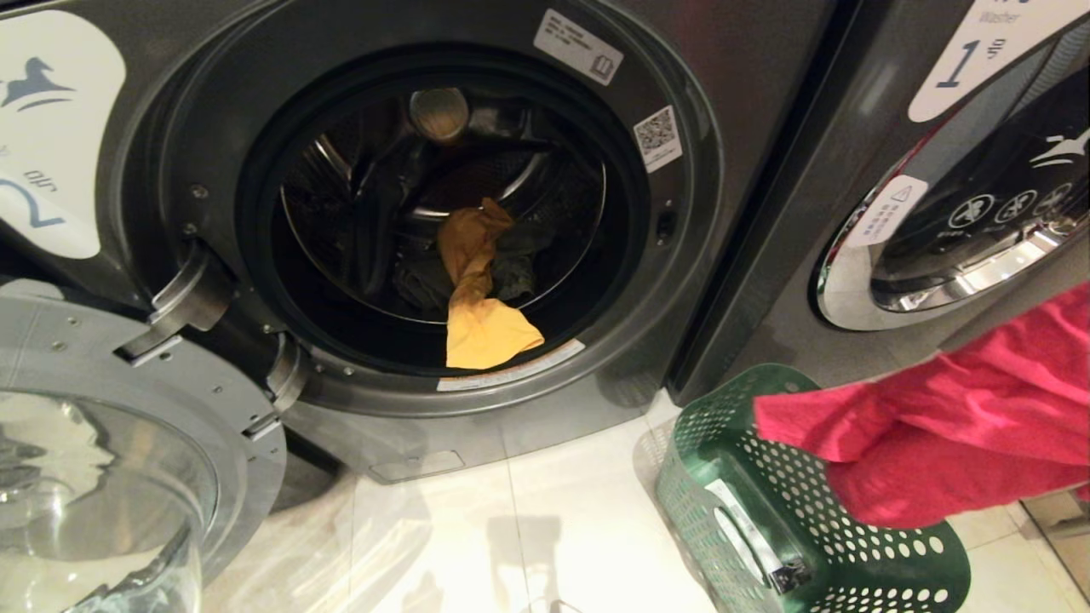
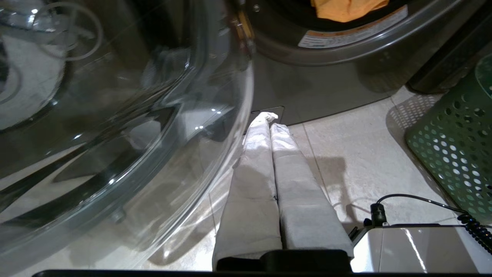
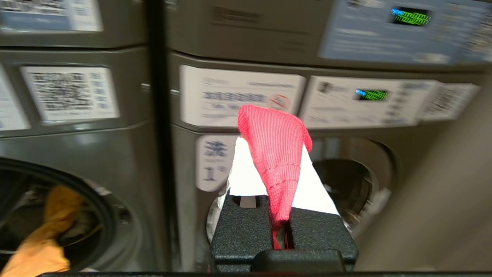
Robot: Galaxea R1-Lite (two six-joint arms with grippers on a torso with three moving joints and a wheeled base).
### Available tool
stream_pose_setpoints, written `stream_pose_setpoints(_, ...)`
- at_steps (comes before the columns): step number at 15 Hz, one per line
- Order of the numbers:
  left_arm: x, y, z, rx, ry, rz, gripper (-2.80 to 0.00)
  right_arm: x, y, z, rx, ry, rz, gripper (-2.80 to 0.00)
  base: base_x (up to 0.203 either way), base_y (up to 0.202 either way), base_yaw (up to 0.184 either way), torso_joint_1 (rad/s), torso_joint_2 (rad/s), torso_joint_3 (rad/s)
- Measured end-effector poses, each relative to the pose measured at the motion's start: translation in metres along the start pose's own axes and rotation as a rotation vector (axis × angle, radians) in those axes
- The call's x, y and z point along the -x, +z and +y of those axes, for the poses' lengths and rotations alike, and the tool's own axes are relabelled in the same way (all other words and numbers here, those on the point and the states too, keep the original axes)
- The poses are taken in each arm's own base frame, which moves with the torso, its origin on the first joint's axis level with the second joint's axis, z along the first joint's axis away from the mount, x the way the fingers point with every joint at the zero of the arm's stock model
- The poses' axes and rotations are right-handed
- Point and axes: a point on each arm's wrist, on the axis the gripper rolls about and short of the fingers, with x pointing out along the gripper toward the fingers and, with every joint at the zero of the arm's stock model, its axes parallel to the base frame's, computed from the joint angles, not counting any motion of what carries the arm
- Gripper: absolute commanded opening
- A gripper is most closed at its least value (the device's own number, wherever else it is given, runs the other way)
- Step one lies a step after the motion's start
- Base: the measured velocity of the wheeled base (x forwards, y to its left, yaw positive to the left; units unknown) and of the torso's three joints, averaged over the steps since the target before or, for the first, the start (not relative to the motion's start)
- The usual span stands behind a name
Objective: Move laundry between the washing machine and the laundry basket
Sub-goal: Pick a cloth and place it into the basket
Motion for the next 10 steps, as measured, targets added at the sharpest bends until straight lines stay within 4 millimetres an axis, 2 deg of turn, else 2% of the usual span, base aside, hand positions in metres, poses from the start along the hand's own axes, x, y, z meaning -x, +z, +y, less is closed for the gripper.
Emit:
stream_pose_setpoints(5,0.0,0.0,0.0,0.0,0.0,0.0,-2.8,-0.007,-0.014,0.002,0.004,-0.094,0.082,-2.8,0.0,0.0,0.0,0.0,0.0,0.0)
stream_pose_setpoints(10,0.0,0.0,0.0,0.0,0.0,0.0,-2.8,-0.014,-0.028,0.007,-0.014,-0.092,0.155,-2.8,0.0,0.0,0.0,0.0,0.0,0.0)
